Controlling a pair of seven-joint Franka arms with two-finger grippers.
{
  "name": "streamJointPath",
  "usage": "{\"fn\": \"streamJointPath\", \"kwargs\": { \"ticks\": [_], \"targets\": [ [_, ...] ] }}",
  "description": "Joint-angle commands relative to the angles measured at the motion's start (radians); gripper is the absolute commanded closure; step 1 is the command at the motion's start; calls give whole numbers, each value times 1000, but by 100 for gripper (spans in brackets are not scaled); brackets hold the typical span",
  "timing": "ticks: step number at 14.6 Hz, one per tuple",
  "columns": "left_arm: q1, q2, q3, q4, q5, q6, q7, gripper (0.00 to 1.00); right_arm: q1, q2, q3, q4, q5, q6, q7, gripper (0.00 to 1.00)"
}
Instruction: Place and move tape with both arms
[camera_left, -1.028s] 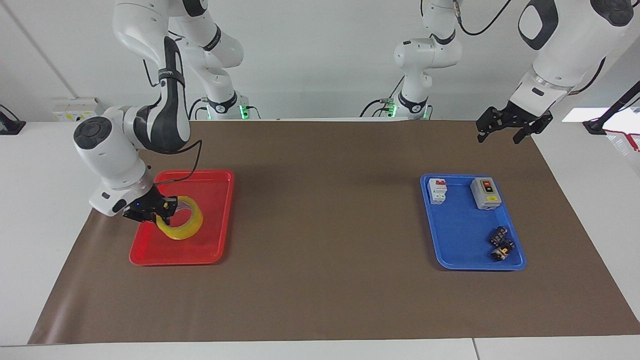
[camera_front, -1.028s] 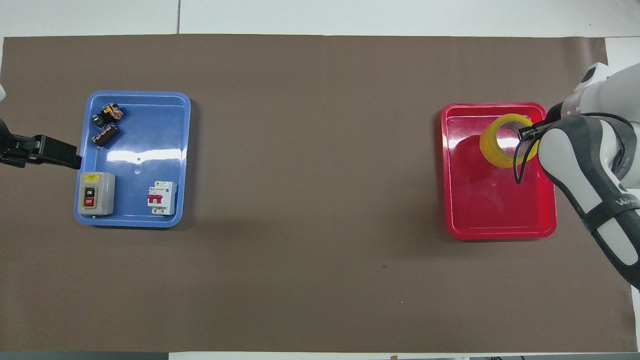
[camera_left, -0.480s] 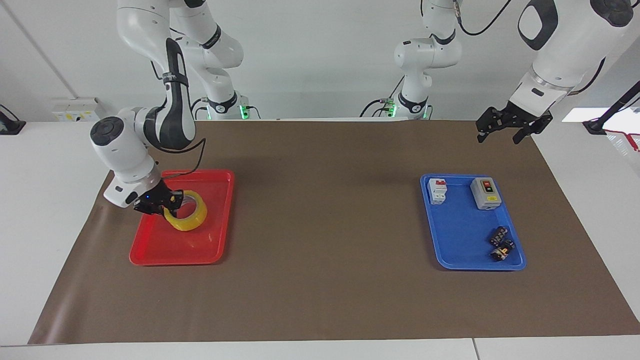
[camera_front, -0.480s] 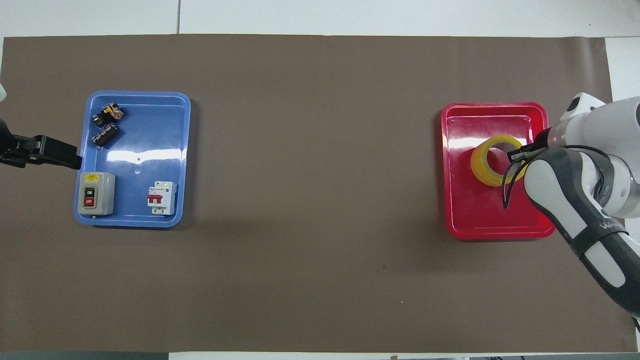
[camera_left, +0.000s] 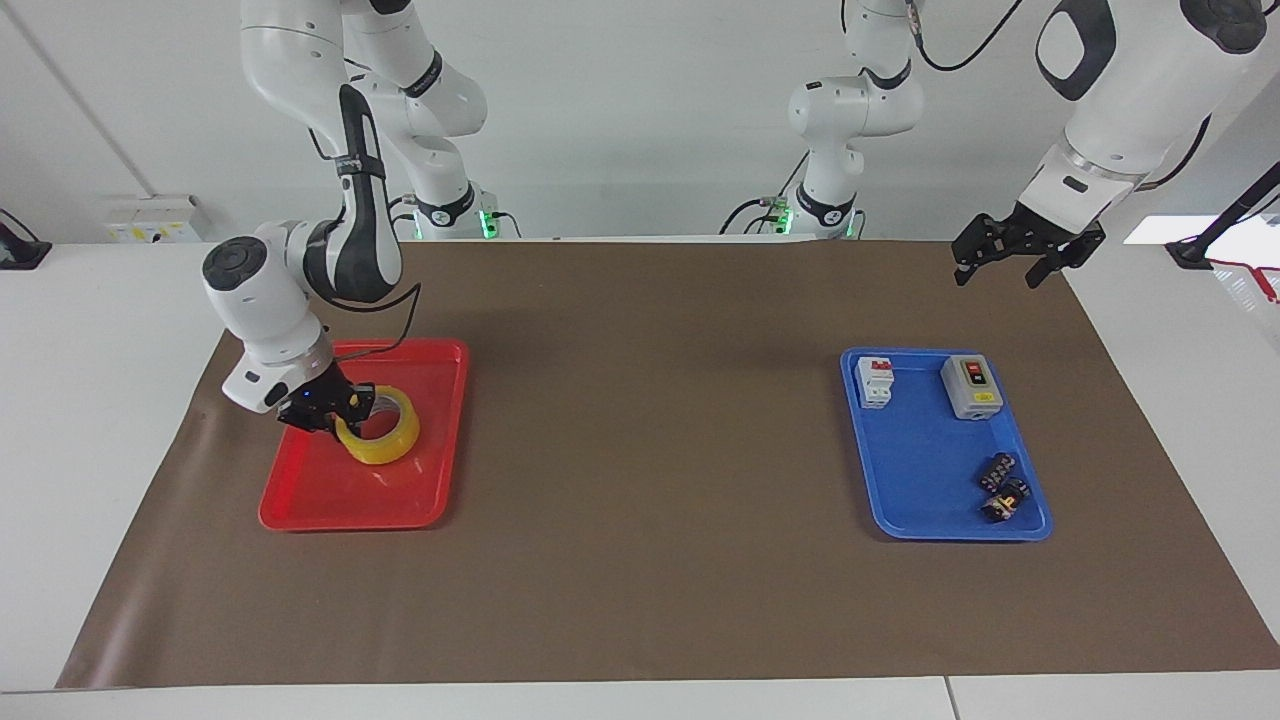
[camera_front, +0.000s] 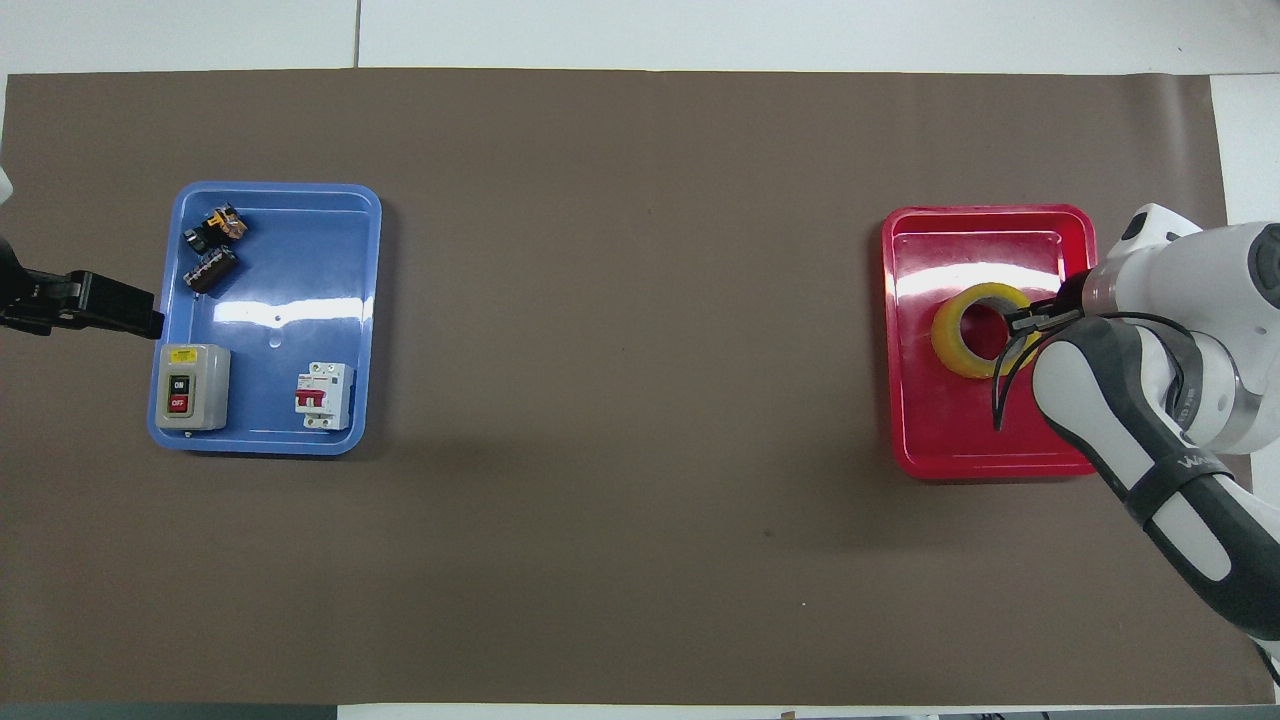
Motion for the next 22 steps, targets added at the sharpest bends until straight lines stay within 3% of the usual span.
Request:
{"fn": "streamJointPath", "kwargs": {
  "ticks": [1,6,9,15,19,22],
  "targets": [
    [-1,-19,-2,-19,18,5,11,0,-3,-35,4,-37,20,17,-10,0],
    [-1,-19,-2,-19,18,5,13,0,-1,-37,4,49,20,-8,47,0],
    [-1,-19,0,-19,18,2,11,0,32,-64,4,118,17,-84,149,0],
    [-1,-19,0,-19,18,2,11,0,83,-155,5,307,-35,-423,415,0],
    [-1,-19,0,-19,18,2,10,0,100,-227,7,446,-66,-702,515,0],
    [-2,-19,0,-19,18,2,10,0,95,-230,5,572,-65,-869,538,0]
  ]
}}
